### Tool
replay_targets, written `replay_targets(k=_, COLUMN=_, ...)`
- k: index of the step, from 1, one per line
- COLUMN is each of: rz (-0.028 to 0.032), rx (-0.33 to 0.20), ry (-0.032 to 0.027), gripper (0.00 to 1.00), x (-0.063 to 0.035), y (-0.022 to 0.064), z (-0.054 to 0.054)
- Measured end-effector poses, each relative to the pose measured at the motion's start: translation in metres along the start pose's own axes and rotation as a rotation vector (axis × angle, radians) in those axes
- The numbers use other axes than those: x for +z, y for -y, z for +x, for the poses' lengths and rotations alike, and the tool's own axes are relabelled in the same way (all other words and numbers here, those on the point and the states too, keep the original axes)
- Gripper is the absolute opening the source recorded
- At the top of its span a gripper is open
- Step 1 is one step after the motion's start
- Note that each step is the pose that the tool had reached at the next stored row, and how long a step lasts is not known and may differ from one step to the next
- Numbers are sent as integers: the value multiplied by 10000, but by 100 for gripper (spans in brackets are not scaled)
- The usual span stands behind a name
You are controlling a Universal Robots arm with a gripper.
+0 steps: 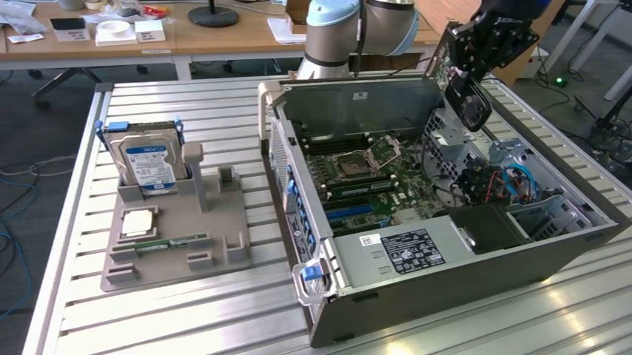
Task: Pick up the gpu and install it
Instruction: 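Pick up the gpu and move the gpu toward the slot, then insert the gpu into the slot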
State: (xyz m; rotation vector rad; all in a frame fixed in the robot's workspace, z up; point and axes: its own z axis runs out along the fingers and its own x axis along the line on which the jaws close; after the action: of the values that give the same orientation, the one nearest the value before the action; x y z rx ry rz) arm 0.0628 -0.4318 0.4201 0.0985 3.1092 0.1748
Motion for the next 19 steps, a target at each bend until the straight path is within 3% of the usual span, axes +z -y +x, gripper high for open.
replay_targets(k=15, rz=1, rx=-7, ry=0, gripper=26, x=0, y=0, z=-1)
replay_targets(k=19, rz=-5, rx=-226, ry=-25, gripper=26, x=0, y=0, z=-1)
